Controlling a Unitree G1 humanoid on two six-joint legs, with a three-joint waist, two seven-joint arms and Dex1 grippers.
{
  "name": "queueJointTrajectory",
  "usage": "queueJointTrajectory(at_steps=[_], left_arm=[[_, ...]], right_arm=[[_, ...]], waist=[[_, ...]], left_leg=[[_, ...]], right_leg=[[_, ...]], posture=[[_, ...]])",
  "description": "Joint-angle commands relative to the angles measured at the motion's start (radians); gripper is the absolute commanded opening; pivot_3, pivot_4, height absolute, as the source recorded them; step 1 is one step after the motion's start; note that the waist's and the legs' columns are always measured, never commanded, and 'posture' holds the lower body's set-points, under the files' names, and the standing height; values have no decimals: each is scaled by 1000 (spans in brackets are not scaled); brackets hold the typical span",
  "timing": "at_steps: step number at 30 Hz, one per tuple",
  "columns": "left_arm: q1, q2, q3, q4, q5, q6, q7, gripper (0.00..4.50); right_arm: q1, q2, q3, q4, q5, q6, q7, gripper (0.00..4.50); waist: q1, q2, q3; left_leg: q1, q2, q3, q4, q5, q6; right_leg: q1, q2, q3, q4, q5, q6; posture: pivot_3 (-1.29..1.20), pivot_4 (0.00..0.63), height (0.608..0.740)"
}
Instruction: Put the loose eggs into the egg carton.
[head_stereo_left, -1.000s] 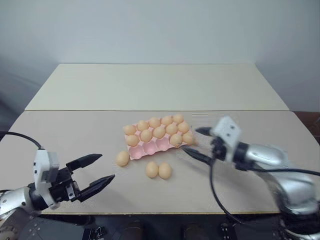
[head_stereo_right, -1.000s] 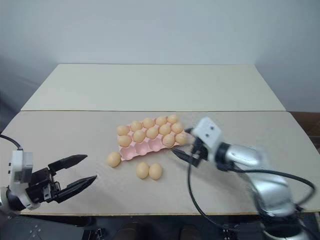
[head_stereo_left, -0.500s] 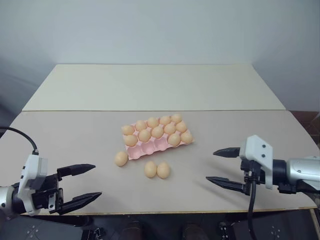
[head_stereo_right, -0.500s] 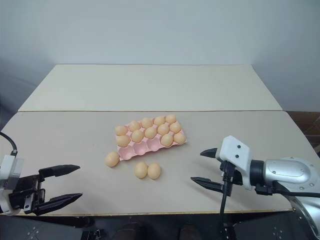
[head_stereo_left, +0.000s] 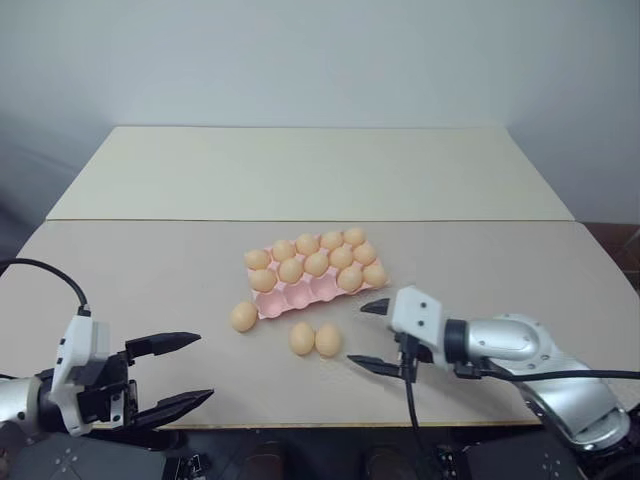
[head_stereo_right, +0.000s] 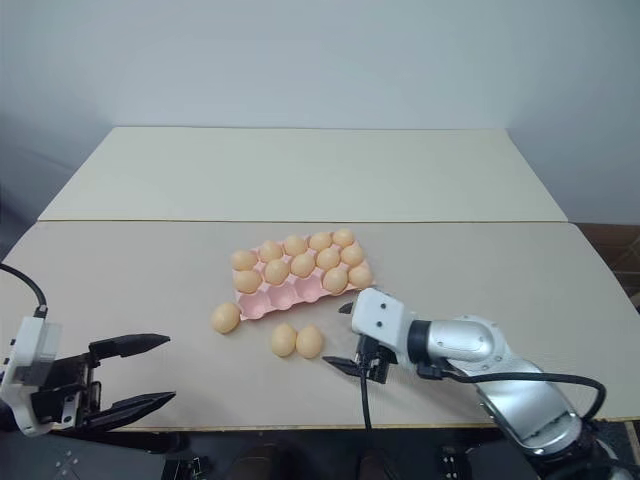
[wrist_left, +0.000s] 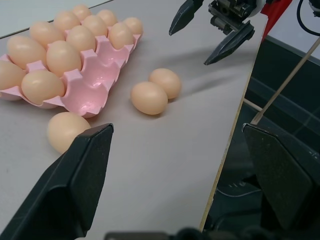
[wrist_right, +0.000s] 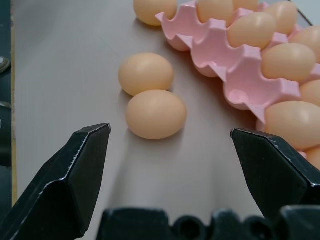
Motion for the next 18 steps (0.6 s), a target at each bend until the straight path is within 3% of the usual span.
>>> queueJointTrajectory(at_steps=[1, 18], left_arm=[[6, -12, 0, -38, -3, -9, 15, 4500], [25, -32, -2, -55, 0, -14, 37, 4500]], right_arm=[[-56, 61, 98, 51, -76, -55, -31, 4465], [-129, 213, 237, 244, -210, -133, -36, 4465]], waist=[[0, 0, 0], [-3, 0, 0]], left_leg=[[0, 0, 0, 0, 0, 0], [1, 0, 0, 0, 0, 0]], right_leg=[[0, 0, 0, 0, 0, 0], [-1, 0, 0, 2, 0, 0]], posture=[[0, 150, 740], [0, 150, 740]])
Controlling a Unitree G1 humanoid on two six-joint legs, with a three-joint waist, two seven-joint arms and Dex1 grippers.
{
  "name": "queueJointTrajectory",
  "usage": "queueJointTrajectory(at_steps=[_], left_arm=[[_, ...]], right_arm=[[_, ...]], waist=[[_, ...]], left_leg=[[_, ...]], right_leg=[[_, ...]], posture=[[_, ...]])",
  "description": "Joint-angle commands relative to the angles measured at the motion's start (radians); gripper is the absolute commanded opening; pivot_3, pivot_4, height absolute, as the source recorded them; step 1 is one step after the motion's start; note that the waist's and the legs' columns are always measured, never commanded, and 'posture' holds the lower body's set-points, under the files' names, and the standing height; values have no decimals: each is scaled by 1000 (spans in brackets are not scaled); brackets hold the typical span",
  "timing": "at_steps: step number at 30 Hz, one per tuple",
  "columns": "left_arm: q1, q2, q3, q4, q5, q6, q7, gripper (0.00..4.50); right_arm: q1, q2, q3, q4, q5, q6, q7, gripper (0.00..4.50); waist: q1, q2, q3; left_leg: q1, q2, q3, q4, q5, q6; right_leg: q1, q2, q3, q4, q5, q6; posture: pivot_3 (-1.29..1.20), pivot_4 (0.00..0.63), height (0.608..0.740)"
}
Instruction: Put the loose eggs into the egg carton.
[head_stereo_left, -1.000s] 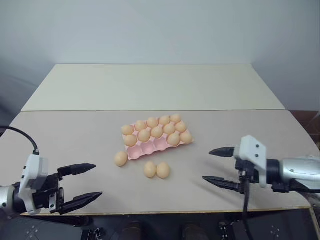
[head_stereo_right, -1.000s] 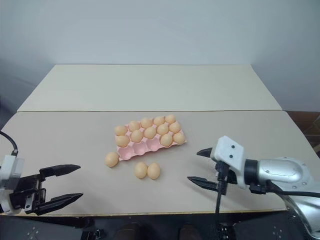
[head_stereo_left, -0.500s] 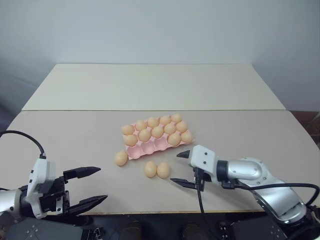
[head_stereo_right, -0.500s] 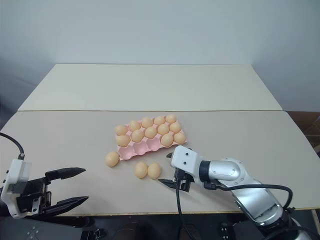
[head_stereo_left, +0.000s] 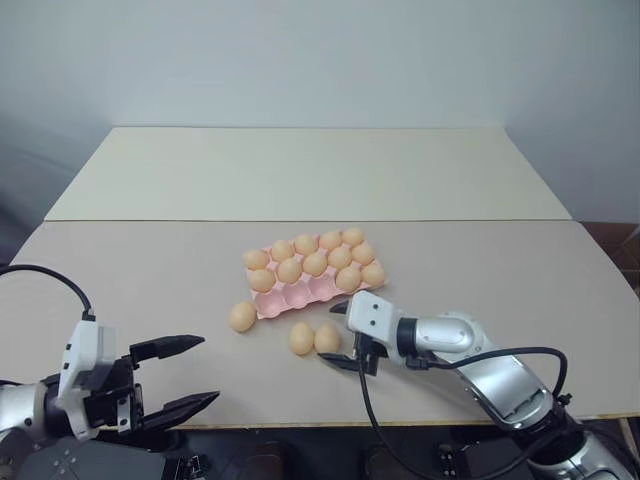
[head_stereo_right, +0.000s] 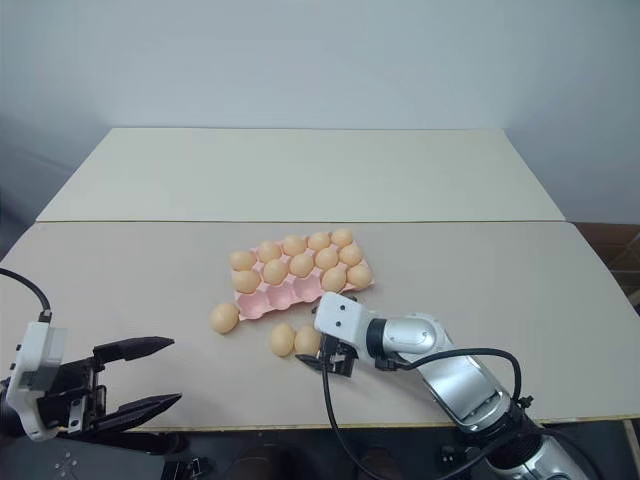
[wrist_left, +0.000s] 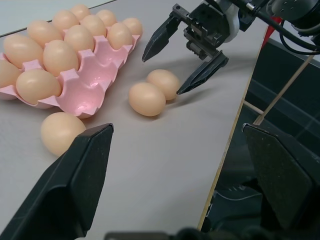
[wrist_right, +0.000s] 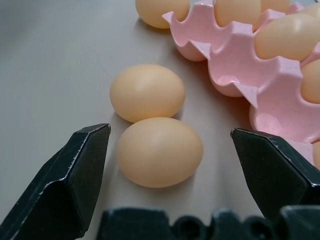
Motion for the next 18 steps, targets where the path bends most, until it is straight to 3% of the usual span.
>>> queueJointTrajectory(at_steps=[1, 8, 11, 14, 18], left_arm=[[2, -3, 9, -21, -3, -14, 3, 4500], [2, -10, 6, -21, 2, -14, 14, 4500], [1, -14, 5, -20, 6, -16, 18, 4500], [-2, -19, 2, -17, 9, -17, 23, 4500], [-9, -19, 0, -13, 10, -17, 28, 4500]], right_arm=[[-11, 10, 3, 5, -16, -35, 11, 4465], [3, 17, 5, 32, -32, -42, 32, 4465], [10, 27, -7, 32, -26, -38, 29, 3871], [16, 19, 0, 32, -44, -45, 34, 2860], [29, 6, -9, 25, -55, -49, 39, 2689]], waist=[[0, 0, 0], [0, 0, 0], [0, 0, 0], [0, 0, 0], [0, 0, 0]], left_leg=[[0, 0, 0, 0, 0, 0], [0, 0, 0, 0, 0, 0], [0, 0, 0, 0, 0, 0], [0, 0, 0, 0, 0, 0], [0, 0, 0, 0, 0, 0]], right_leg=[[0, 0, 0, 0, 0, 0], [0, 0, 0, 0, 0, 0], [0, 0, 0, 0, 0, 0], [0, 0, 0, 0, 0, 0], [0, 0, 0, 0, 0, 0]], posture=[[0, 150, 740], [0, 150, 740], [0, 150, 740], [0, 150, 740], [0, 150, 740]])
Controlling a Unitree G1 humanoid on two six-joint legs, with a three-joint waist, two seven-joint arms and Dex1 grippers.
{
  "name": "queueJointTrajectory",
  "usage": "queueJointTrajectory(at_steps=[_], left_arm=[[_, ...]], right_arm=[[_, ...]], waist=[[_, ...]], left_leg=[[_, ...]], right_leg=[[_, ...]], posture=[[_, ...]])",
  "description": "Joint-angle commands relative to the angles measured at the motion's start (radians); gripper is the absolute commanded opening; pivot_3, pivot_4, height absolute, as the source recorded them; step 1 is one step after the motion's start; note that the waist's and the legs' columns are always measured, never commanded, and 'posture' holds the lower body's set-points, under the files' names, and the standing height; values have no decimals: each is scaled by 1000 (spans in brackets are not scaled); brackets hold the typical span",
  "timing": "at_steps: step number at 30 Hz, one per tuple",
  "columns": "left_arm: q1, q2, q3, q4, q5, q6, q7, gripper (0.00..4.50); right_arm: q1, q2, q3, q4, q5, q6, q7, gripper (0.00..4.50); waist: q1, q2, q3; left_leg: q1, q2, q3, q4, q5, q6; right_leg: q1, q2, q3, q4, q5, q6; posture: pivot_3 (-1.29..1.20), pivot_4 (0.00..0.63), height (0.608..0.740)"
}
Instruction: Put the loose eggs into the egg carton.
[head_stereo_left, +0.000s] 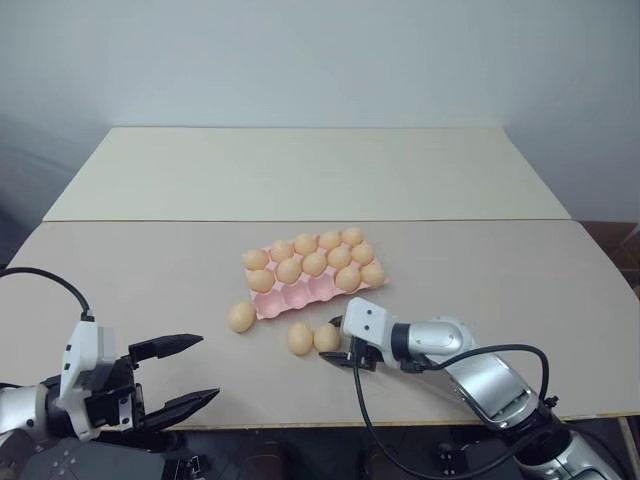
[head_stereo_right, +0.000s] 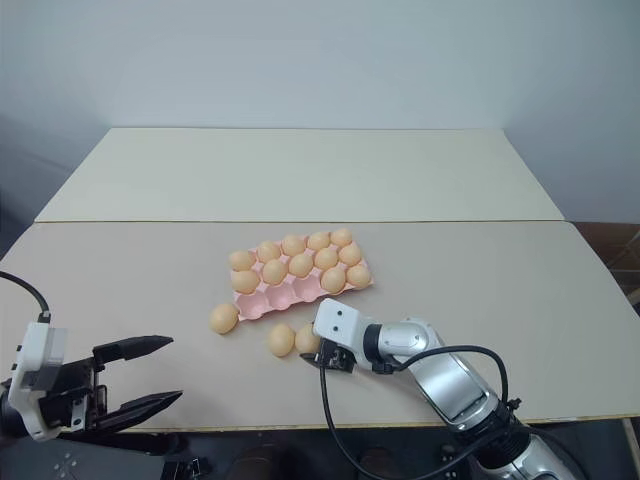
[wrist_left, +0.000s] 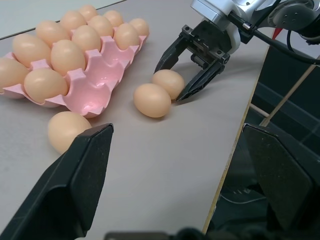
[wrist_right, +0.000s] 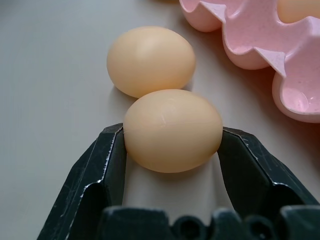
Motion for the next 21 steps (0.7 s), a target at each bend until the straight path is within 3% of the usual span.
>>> queueJointTrajectory(at_steps=[1, 7, 12, 21], left_arm=[[-6, -3, 0, -10, 0, -17, 3, 4500], [-5, -9, 3, -12, 1, -16, 7, 4500], [-6, -13, -1, -18, 0, -13, 14, 4500], [-22, -12, -9, -26, -9, -3, 37, 4500]], right_arm=[[15, -13, -23, -33, -6, -19, 4, 2689], [29, -78, -109, -95, -9, -13, -3, 2689], [-78, -54, -183, -131, 25, 28, -16, 2689], [-220, 31, -67, 102, -210, -254, -138, 2689]], waist=[[0, 0, 0], [2, 0, 0], [-8, 0, 0], [-1, 0, 0]], left_leg=[[0, 0, 0, 0, 0, 0], [0, 0, 0, 0, 0, 0], [0, 0, 0, 0, 0, 0], [0, -1, 0, 0, 0, -1]], right_leg=[[0, 0, 0, 0, 0, 0], [0, 0, 0, 0, 0, 0], [0, 1, 0, 1, 0, 0], [-1, 0, 0, 1, 0, 0]], posture=[[0, 150, 740], [0, 150, 740], [0, 150, 740], [0, 150, 740]])
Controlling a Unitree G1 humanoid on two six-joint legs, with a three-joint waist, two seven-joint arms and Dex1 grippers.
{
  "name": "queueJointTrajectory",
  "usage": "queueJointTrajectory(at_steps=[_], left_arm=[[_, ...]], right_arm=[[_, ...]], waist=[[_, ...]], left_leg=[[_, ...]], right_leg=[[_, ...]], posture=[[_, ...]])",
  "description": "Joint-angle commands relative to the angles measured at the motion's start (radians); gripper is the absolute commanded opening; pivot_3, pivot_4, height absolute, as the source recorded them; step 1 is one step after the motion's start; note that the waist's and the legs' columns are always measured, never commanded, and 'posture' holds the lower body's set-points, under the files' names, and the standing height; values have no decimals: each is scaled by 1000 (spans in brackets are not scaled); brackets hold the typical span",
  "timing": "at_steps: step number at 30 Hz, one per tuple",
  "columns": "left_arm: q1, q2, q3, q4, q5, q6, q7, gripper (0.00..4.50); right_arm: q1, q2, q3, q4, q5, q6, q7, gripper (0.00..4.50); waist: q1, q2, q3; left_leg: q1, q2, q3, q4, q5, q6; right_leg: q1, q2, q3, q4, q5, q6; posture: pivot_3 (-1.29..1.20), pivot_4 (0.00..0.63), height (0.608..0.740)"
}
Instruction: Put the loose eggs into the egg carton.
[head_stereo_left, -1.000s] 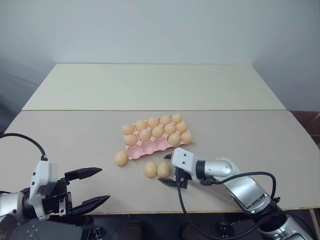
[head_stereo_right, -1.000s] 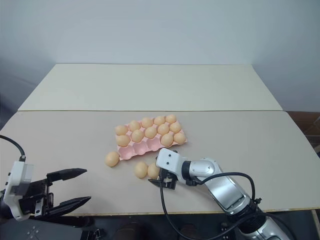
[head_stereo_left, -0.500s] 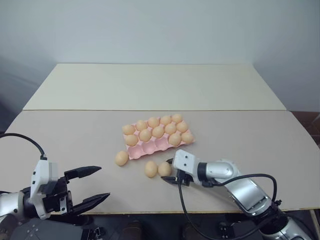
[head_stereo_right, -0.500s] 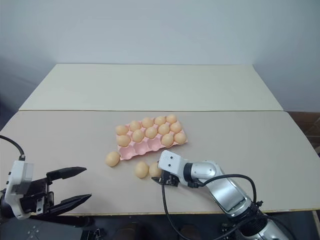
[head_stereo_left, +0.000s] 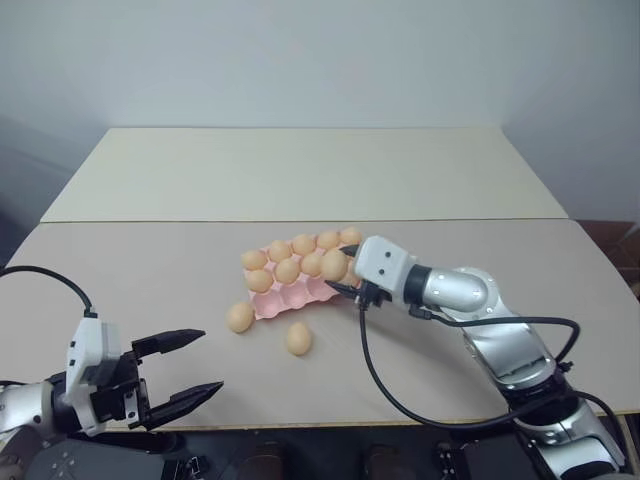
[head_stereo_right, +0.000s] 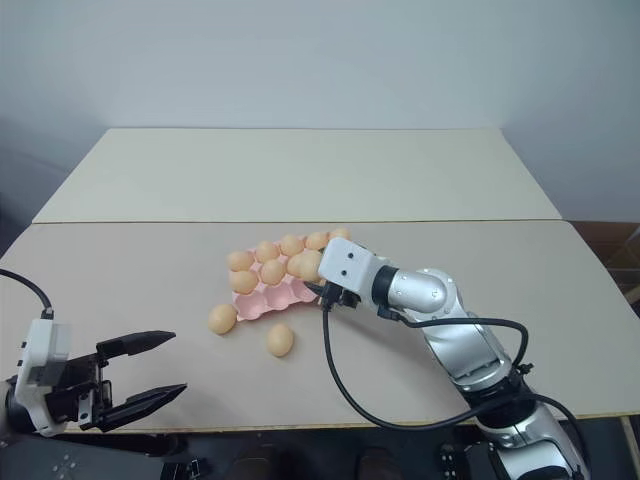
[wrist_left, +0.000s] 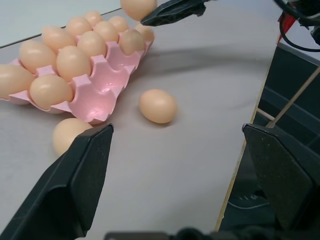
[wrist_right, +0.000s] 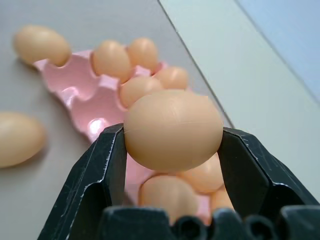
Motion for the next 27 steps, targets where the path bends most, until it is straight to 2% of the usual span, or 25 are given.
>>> queueJointTrajectory(at_steps=[1, 8, 10, 11, 14, 15, 22, 27], left_arm=[[2, -1, 12, -26, -17, -3, 10, 4500], [31, -9, 22, -43, -22, -5, 22, 4500], [38, -11, 24, -48, -24, -5, 24, 4500], [40, -11, 25, -49, -25, -6, 25, 4500], [37, -8, 26, -48, -28, -4, 31, 4500], [35, -7, 26, -47, -29, -3, 33, 4500], [23, -4, 21, -44, -37, 0, 38, 4500], [17, -5, 12, -44, -36, 1, 40, 4500]], right_arm=[[-17, 11, 35, 60, -89, -142, -32, 2689], [-29, 58, 54, 162, -146, -247, -33, 2689], [-23, 57, 50, 173, -147, -275, -16, 3311], [-19, 54, 49, 172, -139, -287, 0, 3435], [-12, 64, 50, 176, -157, -314, -6, 4401], [-12, 66, 51, 180, -165, -323, -8, 4482], [-1, 66, -5, 124, -134, -280, 19, 4482], [42, 33, -74, -6, -62, -175, 73, 4482]], waist=[[2, 0, 0], [-4, 0, 0], [-4, 0, 0], [-4, 0, 0], [-3, 0, 0], [-3, 0, 0], [-3, 0, 0], [0, 0, 0]], left_leg=[[0, 0, 0, 0, 0, 0], [-1, 0, 0, 0, 0, 0], [-1, 0, 0, 0, 0, 0], [-1, 0, 0, 0, 0, 0], [-1, 1, 0, 0, 0, 0], [-1, 1, 0, 0, 0, 0], [-1, 1, 0, 0, 0, 0], [-2, 1, 0, 0, 0, 0]], right_leg=[[0, 0, 0, 0, 0, 0], [-1, 0, 0, 1, 0, 0], [-1, 0, 0, 0, 0, 0], [-1, 0, 0, 0, 0, 0], [-1, 0, 0, 0, 0, 0], [-1, 0, 0, 0, 0, 0], [-1, 0, 0, 1, 0, 0], [-1, 0, 0, 0, 0, 0]], posture=[[0, 150, 740], [0, 150, 740], [0, 150, 740], [0, 150, 740], [0, 150, 740], [0, 150, 740], [0, 150, 740], [0, 150, 740]])
